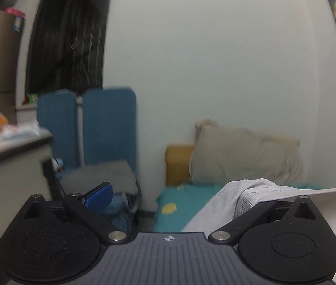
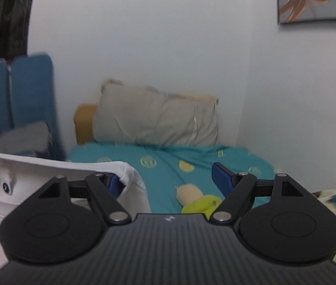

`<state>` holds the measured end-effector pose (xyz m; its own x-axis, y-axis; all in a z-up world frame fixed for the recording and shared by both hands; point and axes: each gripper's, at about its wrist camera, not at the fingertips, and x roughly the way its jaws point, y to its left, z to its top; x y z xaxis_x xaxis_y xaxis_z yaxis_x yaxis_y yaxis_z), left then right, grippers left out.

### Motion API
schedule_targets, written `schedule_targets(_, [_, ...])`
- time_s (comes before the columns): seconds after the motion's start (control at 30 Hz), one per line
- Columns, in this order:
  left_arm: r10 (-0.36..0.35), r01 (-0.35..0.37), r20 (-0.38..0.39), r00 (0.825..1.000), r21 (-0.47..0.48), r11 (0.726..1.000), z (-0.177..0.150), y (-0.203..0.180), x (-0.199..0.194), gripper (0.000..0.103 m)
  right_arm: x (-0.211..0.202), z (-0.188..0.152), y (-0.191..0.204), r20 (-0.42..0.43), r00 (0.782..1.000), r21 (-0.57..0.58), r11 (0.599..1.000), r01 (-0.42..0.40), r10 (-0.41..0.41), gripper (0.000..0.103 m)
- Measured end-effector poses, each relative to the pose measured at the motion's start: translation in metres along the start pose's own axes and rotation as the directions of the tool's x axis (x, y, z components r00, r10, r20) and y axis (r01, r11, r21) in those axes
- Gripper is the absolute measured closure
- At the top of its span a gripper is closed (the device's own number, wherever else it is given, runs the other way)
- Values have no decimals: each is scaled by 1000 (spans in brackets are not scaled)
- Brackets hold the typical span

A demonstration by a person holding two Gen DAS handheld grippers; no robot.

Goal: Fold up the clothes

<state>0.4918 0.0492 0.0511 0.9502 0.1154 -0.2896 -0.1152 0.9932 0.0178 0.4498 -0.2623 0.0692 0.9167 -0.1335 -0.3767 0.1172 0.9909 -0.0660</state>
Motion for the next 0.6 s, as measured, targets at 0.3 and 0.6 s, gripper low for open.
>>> schedule_targets(0.3, [-3, 30, -334, 942, 75, 997, -175, -20, 213, 0, 214, -135, 19, -303, 948, -16, 995, -103, 93, 26])
schedule_targets(0.6, [-105, 241, -575, 812, 165, 956, -173, -33, 256, 2, 275, -140, 38, -612, 722, 36, 923, -383, 324, 25])
